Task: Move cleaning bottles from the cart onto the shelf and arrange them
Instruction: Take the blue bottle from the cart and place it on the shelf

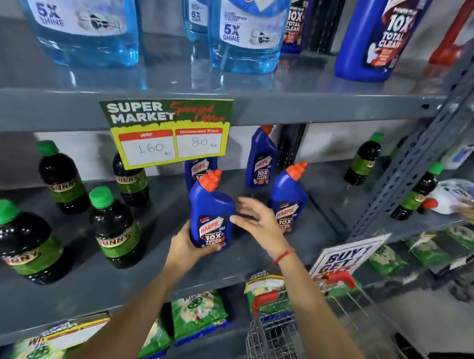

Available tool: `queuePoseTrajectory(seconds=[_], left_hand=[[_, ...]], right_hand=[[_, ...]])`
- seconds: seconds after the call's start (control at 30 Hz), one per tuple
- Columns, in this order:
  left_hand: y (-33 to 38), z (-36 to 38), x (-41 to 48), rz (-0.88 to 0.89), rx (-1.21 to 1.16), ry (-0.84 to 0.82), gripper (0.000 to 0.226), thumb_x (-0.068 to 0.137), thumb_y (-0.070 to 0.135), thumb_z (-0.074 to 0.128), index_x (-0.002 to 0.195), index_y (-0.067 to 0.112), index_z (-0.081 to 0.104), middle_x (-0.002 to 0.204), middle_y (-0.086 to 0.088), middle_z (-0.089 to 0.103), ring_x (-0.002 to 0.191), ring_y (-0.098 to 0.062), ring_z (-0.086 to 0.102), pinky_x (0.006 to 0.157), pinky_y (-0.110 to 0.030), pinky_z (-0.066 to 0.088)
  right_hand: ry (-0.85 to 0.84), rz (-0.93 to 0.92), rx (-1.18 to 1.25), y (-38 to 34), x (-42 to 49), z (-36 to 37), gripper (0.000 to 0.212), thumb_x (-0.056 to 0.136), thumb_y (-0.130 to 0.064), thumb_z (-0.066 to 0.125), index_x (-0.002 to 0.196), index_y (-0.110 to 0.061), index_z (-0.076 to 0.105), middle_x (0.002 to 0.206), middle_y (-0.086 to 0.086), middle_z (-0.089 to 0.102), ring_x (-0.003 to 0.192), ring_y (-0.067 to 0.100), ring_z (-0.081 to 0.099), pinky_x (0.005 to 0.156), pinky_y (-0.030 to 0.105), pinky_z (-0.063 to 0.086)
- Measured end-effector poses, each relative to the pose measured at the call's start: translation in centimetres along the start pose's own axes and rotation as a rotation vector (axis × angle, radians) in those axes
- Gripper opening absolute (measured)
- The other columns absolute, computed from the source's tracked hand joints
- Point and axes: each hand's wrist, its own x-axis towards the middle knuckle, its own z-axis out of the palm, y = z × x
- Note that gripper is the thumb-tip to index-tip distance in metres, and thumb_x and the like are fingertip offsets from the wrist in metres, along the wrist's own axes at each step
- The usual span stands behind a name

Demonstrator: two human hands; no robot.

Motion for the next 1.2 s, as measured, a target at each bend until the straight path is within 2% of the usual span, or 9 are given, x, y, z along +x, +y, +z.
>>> queuePoseTrajectory(seconds=[0.13,0.23,0.33,0.5,0.67,0.83,0.97,1.07,1.2], left_hand=[[-2.1,-0.1,-0.4,-0.021,-0.036,-0.001,0.057,0.051,0.02,0.09,0.097,0.021,0.057,0.093,0.008,0.072,0.084,0.003,0.067,0.08,-0.026,0.055],[-1.9,-0.1,-0.1,-0.025,-0.069,-0.027,0.064,0.05,0.018,0.09,0.104,0.021,0.055,0.097,0.008,0.071,0.088,0.001,0.067,0.08,-0.019,0.052],[-1.1,0.1,0.4,-0.019,-0.017,-0.084,0.056,0.05,0.017,0.09,0.092,0.033,0.056,0.087,0.014,0.069,0.077,0.008,0.066,0.068,-0.007,0.048],[-0.5,0.1,1.2,-0.014,0.075,-0.12,0.046,0.052,0.022,0.089,0.082,0.034,0.057,0.079,0.019,0.066,0.078,0.004,0.062,0.064,-0.006,0.044],[-0.3,-0.1,2.1,-0.038,0.099,-0.159,0.044,0.051,0.023,0.09,0.081,0.033,0.058,0.079,0.017,0.066,0.078,0.002,0.062,0.069,-0.015,0.047],[-0.4,-0.7,2.8,-0.051,0.109,-0.251,0.047,0.052,0.023,0.09,0.092,0.021,0.066,0.083,0.013,0.069,0.082,0.0,0.064,0.07,-0.013,0.047],[-0.6,-0.8,3.0,-0.061,0.097,-0.254,0.043,0.05,0.024,0.09,0.085,0.028,0.066,0.072,0.021,0.071,0.078,0.004,0.065,0.068,-0.012,0.048],[-0.7,-0.7,3.0,-0.06,0.085,-0.26,0.041,0.05,0.023,0.09,0.079,0.032,0.063,0.062,0.03,0.068,0.073,0.008,0.064,0.065,-0.008,0.047],[-0.6,-0.5,2.7,-0.051,0.066,-0.256,0.044,0.051,0.022,0.09,0.086,0.027,0.063,0.079,0.015,0.07,0.08,0.0,0.065,0.072,-0.016,0.05]], right_hand=[[0.422,0.044,0.039,3.6,-3.9,-1.5,0.017,0.072,-0.016,0.075,0.083,-0.024,0.065,0.086,-0.003,0.069,0.078,-0.001,0.064,0.077,0.025,0.049],[0.727,0.114,0.035,5.7,-5.2,-3.2,0.035,0.066,-0.02,0.081,0.096,-0.021,0.062,0.102,0.013,0.062,0.086,0.008,0.061,0.079,0.028,0.053],[0.649,0.259,-0.115,6.3,-4.4,-4.1,0.089,0.061,-0.028,0.083,0.135,-0.012,0.038,0.131,0.012,0.042,0.115,0.022,0.049,0.1,0.038,0.044],[0.606,0.258,-0.253,5.8,-2.2,-3.3,0.123,0.051,-0.04,0.086,0.146,-0.018,0.012,0.147,0.013,0.029,0.133,0.029,0.036,0.106,0.043,0.036],[0.676,0.289,-0.321,6.1,-0.8,-2.8,0.121,0.049,-0.047,0.084,0.144,-0.019,0.014,0.141,0.01,0.039,0.126,0.03,0.044,0.101,0.046,0.043],[0.667,0.264,-0.307,6.6,-0.7,-3.0,0.108,0.05,-0.036,0.084,0.138,-0.016,0.024,0.128,0.008,0.048,0.113,0.025,0.052,0.092,0.037,0.046],[0.652,0.242,-0.281,6.8,-0.8,-3.2,0.102,0.051,-0.028,0.085,0.134,-0.014,0.029,0.12,0.006,0.05,0.098,0.015,0.049,0.085,0.027,0.043],[0.642,0.26,-0.264,7.0,-0.8,-3.3,0.102,0.05,-0.029,0.085,0.134,-0.015,0.029,0.118,0.005,0.051,0.099,0.016,0.052,0.089,0.03,0.047],[0.634,0.266,-0.255,7.3,-0.9,-3.6,0.105,0.048,-0.029,0.087,0.135,-0.015,0.029,0.121,0.006,0.053,0.106,0.021,0.055,0.094,0.034,0.049]])
